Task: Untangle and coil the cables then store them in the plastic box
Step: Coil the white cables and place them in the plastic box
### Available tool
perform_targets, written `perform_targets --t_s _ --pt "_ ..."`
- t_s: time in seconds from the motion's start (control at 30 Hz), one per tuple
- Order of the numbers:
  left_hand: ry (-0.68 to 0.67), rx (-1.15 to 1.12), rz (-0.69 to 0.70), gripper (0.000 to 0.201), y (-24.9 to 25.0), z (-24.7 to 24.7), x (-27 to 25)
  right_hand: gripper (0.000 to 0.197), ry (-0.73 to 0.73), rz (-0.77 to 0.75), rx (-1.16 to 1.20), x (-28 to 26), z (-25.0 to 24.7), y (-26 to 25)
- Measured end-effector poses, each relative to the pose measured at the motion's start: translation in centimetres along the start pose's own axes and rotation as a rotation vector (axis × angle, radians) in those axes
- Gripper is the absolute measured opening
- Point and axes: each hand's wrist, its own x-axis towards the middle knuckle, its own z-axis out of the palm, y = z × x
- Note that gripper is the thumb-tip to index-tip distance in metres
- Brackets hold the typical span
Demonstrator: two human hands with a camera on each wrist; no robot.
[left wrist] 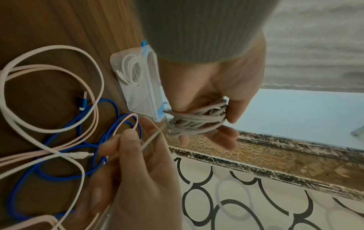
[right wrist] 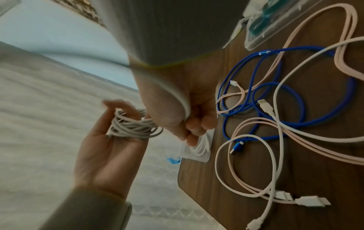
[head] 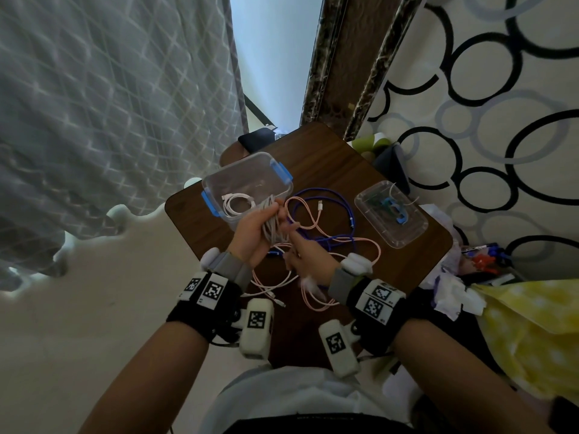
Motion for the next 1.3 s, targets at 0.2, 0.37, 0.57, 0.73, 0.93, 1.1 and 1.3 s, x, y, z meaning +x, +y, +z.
perform_targets --t_s 0.2,0.37,0.57,0.73,0.93,1.1,1.3 --pt "0.154 0.087 0.089 0.018 0.3 -1.5 0.4 0.054 -0.078 -0.040 0.006 -1.1 -0.6 -0.6" --pt "0.208 0.064 0.055 0.020 0.8 -2.5 0.7 0.023 -0.078 -0.120 0.255 -2.0 -2.0 -1.4" --pt "0.174 0.358 -0.068 0.028 -0.7 -1.9 -0.3 0.030 -0.135 -0.162 0.511 -2.4 -3.9 -2.3" --pt "0.018 0.459 -0.142 0.040 -1.8 -0.7 -0.6 0.019 0.124 -0.130 0.533 -2.2 -5.1 -2.4" --pt "-0.106 0.356 -0.203 0.050 -2.3 1.0 -0.9 0.021 0.259 -0.131 0.502 -1.2 -5.4 -1.2" --pt "-0.150 0.445 -0.257 0.047 -2.7 0.6 -1.2 0.020 0.321 -0.052 0.292 -0.4 -5.4 0.2" --pt "-0.221 0.357 -0.251 0.024 -2.8 0.4 -1.5 0.038 0.346 0.101 0.319 -0.7 -4.4 1.7"
